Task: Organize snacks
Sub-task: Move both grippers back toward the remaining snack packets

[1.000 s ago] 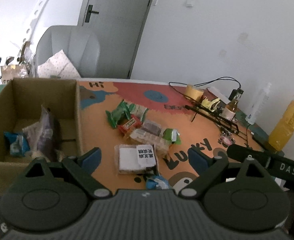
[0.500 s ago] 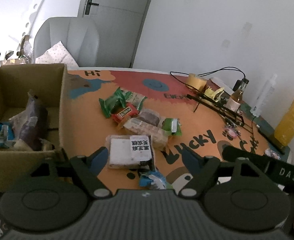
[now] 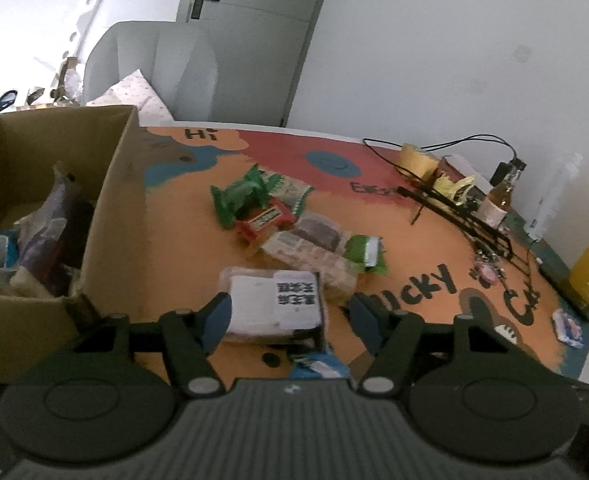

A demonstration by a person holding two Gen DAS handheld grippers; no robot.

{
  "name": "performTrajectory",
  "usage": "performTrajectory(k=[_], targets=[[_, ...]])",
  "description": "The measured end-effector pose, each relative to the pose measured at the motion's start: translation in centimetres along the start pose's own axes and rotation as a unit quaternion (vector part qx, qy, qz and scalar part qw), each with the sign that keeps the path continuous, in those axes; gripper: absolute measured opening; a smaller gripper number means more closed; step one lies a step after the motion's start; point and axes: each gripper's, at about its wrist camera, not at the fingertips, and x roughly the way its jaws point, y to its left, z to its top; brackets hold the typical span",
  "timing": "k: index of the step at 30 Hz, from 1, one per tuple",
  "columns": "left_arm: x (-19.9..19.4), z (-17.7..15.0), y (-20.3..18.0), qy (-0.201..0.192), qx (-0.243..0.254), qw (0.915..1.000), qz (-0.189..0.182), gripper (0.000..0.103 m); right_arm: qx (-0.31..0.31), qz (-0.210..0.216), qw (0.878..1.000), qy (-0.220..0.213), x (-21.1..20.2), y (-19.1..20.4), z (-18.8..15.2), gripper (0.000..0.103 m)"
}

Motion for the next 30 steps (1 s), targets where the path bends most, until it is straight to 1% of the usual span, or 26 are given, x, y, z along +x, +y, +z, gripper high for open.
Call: performTrajectory(k=[7, 9, 11, 13, 16, 24, 27, 30], targets=[[-0.7, -0.4, 1.7, 0.002, -0.016, 0.9998, 0.013, 0.066, -0.021, 0.023, 0.999, 0.028, 2.3, 2.2, -0.9, 0.065], [-0.8, -0.4, 2.1, 0.003, -0.018, 0.9997, 0.015, 0.066, -0.024, 0.023, 0.999, 0.033, 3.0, 2.6, -1.1, 0.063], [-0.8, -0.5, 2.3, 0.006, -0.017, 0.9997, 0.014, 0.066, -0.026, 0.021, 0.999, 0.037, 3.5, 3.0, -1.2, 0.055], [-0.8, -0.6, 2.4, 0.006, -0.016, 0.9998, 0.012, 0.066, -0.028, 0.020, 0.999, 0.041, 4.0, 3.1, -1.4, 0.051], [-0.6, -0.7, 2.1, 0.010, -0.016, 0.9998, 0.008, 0.066, -0.038, 0.011, 0.998, 0.044, 4.1, 3.4, -1.3, 0.036], [0.5, -1.2, 0.2, 0.014, 0.002, 0.9999, -0.006, 0.066, -0.032, -0.011, 0.999, 0.037, 2.8, 1.7, -1.3, 0.035], [1.2, -1.2, -0.3, 0.015, 0.004, 0.9999, -0.004, 0.068, -0.023, -0.023, 0.999, 0.031, 2.3, 0.7, -1.1, 0.035], [1.9, -1.0, -0.6, 0.012, 0.009, 0.9999, 0.008, 0.071, -0.013, -0.035, 0.999, 0.025, 1.9, -0.3, -1.0, 0.035]])
